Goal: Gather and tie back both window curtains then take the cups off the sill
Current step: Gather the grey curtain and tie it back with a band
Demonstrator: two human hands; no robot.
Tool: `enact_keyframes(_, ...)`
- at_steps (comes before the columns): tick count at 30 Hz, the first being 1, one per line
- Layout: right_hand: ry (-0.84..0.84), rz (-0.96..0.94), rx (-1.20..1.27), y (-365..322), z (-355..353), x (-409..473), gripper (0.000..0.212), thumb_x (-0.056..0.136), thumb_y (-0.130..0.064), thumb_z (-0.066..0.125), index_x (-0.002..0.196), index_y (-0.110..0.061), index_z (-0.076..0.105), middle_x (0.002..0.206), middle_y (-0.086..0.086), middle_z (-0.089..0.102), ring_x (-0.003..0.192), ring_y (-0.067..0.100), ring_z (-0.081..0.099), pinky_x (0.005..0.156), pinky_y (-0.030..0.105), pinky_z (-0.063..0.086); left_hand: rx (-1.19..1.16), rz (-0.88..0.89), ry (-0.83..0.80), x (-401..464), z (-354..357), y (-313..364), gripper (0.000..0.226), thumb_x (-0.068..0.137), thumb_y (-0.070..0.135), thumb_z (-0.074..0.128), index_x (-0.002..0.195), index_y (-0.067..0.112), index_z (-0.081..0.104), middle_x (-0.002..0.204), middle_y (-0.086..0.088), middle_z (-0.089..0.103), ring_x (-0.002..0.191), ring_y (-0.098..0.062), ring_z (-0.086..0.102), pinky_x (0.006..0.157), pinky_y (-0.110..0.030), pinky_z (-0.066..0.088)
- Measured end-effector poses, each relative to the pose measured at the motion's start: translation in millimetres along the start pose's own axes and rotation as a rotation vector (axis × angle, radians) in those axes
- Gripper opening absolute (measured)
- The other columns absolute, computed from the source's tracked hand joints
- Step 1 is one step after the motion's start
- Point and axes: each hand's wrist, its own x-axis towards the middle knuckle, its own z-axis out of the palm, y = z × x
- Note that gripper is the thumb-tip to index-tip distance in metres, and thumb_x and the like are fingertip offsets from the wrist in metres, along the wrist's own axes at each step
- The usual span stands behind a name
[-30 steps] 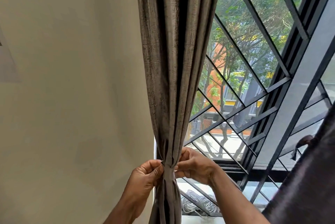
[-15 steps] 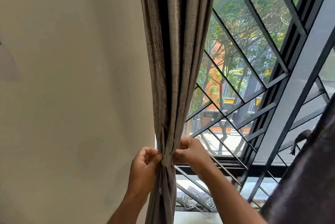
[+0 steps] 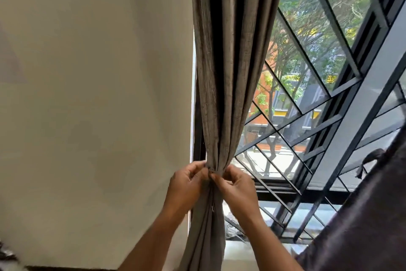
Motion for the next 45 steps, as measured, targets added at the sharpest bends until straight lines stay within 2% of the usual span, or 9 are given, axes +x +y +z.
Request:
enact_keyframes(7, 0.054, 0.012, -0.071, 0.8, 1.5, 9.4, 0.018, 0.088, -0.032, 0.09, 0.101, -0.023, 0.083, 0.088, -0.004, 0.084, 0.084, 0.013, 0.08, 0.076, 0.039, 0.065, 0.049, 0.02, -0.136, 8.8, -14.5, 13.9, 0.02, 0.103, 0.026, 0.07, 0.108, 0.043, 0.077, 0.107, 0.017, 0.084, 0.107, -0.001, 0.077, 0.09, -0.015, 0.058)
enact_keyframes(9, 0.079, 0.005, -0.094, 0.9, 4.9, 9.3, 0.02, 0.086, -0.037, 0.09, 0.1, -0.024, 0.082, 0.087, -0.005, 0.083, 0.081, 0.012, 0.078, 0.074, 0.036, 0.065, 0.03, 0.023, -0.13, 8.2, -12.3, 12.1, 0.019, 0.107, 0.027, 0.064, 0.116, 0.034, 0.08, 0.11, 0.013, 0.084, 0.11, -0.003, 0.076, 0.092, -0.016, 0.057)
enact_keyframes(14, 0.145, -0.09, -0.143, 8.2, 9.6, 12.3, 0.03, 0.083, -0.048, 0.088, 0.087, -0.021, 0.077, 0.076, 0.005, 0.075, 0.072, 0.029, 0.071, 0.067, 0.055, 0.06, -0.149, -0.043, -0.089, 1.6, -3.1, 2.3, 0.027, 0.111, 0.021, 0.055, 0.117, 0.016, 0.081, 0.111, -0.001, 0.084, 0.112, -0.015, 0.077, 0.088, -0.017, 0.058)
enact_keyframes(21, 0.13, -0.052, -0.239, 6.0, 16.0, 22.2, 0.021, 0.086, -0.038, 0.083, 0.098, -0.028, 0.069, 0.087, -0.004, 0.075, 0.081, 0.01, 0.07, 0.075, 0.042, 0.061, -0.199, -0.171, -0.144, 10.1, -5.4, -1.3, 0.031, 0.112, 0.023, 0.052, 0.133, 0.033, 0.072, 0.128, 0.013, 0.079, 0.127, -0.003, 0.069, 0.109, -0.024, 0.047)
enact_keyframes(28, 0.084, -0.082, -0.301, 14.0, 13.3, 12.0, 0.043, 0.081, -0.059, 0.08, 0.115, -0.04, 0.064, 0.108, -0.016, 0.071, 0.1, 0.002, 0.069, 0.087, 0.035, 0.062, -0.196, -0.196, -0.104, 6.8, -4.7, -14.7, 0.03, 0.112, 0.029, 0.052, 0.137, 0.036, 0.067, 0.13, 0.017, 0.077, 0.128, 0.0, 0.067, 0.111, -0.024, 0.047)
enact_keyframes(36, -0.031, -0.039, -0.226, 33.4, 3.3, -7.9, 0.067, 0.075, -0.043, 0.091, 0.134, -0.046, 0.058, 0.129, -0.018, 0.065, 0.121, -0.005, 0.063, 0.099, 0.015, 0.055, -0.262, -0.28, 0.001, -4.1, -7.4, -18.5, 0.028, 0.11, 0.04, 0.049, 0.122, 0.032, 0.073, 0.114, 0.016, 0.083, 0.112, -0.004, 0.075, 0.099, -0.025, 0.053)
enact_keyframes(39, -0.022, -0.066, -0.218, 37.4, 4.7, -12.6, 0.077, 0.078, -0.05, 0.089, 0.145, -0.045, 0.051, 0.137, -0.021, 0.063, 0.131, -0.001, 0.06, 0.11, 0.031, 0.054, -0.235, -0.265, -0.03, -9.7, -10.6, -21.1, 0.031, 0.111, 0.032, 0.053, 0.134, 0.024, 0.071, 0.124, 0.007, 0.081, 0.12, -0.011, 0.074, 0.108, -0.031, 0.054)
enact_keyframes(41, 0.018, -0.107, -0.222, 35.6, 7.2, -17.7, 0.083, 0.08, -0.06, 0.087, 0.151, -0.045, 0.046, 0.142, -0.023, 0.06, 0.135, 0.005, 0.059, 0.11, 0.037, 0.054, -0.167, -0.195, -0.076, -13.3, -11.9, -19.0, 0.03, 0.109, 0.022, 0.057, 0.137, 0.024, 0.069, 0.126, 0.007, 0.08, 0.119, -0.011, 0.074, 0.101, -0.025, 0.059)
enact_keyframes(45, 0.231, -0.249, -0.296, 25.0, 7.5, -40.1, 0.075, 0.08, -0.053, 0.089, 0.144, -0.039, 0.054, 0.131, -0.024, 0.056, 0.124, 0.007, 0.06, 0.096, 0.022, 0.051, -0.149, -0.136, -0.128, -17.3, -15.0, -17.1, 0.034, 0.099, 0.011, 0.073, 0.129, 0.027, 0.069, 0.12, 0.008, 0.082, 0.111, -0.011, 0.078, 0.088, -0.022, 0.062)
